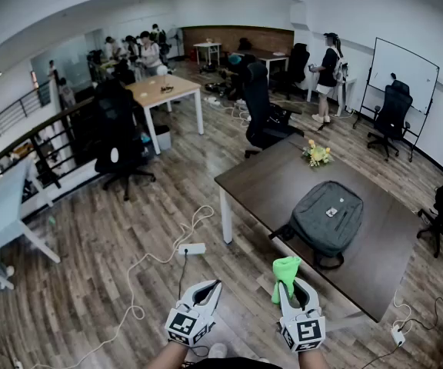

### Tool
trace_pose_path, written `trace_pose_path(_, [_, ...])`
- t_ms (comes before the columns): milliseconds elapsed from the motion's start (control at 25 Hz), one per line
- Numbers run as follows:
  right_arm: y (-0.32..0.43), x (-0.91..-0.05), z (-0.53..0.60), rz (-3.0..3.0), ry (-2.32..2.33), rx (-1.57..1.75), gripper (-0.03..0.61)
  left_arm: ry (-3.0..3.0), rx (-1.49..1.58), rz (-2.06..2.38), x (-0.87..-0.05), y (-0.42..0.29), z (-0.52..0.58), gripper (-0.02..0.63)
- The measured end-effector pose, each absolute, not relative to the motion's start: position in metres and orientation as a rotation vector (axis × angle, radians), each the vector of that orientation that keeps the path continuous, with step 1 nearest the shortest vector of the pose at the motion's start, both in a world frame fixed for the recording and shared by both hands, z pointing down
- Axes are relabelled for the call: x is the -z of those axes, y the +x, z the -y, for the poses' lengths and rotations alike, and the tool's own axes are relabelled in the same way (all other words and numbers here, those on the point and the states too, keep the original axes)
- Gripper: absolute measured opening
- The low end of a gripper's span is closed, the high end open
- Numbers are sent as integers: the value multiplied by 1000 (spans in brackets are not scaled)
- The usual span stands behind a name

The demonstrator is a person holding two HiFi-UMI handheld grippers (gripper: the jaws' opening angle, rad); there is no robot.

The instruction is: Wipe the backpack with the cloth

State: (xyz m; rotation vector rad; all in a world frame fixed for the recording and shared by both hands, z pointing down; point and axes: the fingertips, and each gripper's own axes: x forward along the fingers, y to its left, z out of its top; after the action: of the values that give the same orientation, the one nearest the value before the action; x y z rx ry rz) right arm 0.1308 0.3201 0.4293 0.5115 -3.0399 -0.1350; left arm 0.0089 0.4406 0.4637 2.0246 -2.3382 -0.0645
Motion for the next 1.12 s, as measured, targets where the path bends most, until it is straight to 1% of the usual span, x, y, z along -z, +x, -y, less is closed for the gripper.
trace_pose_path(520, [123,-435,-338,3015,492,163,92,2017,51,2315,-482,6,-458,20])
trace_pose_path(680, [111,-432,-344,3040,431,116,98,2034,46,2296,-482,0,-459,20])
trace_pose_path(960, [75,-438,-348,3040,437,84,98,2035,18,2274,-494,-33,-468,20])
trace_pose_path(1120, [59,-444,-347,3050,480,14,98,2005,-14,2245,-509,-59,-478,20])
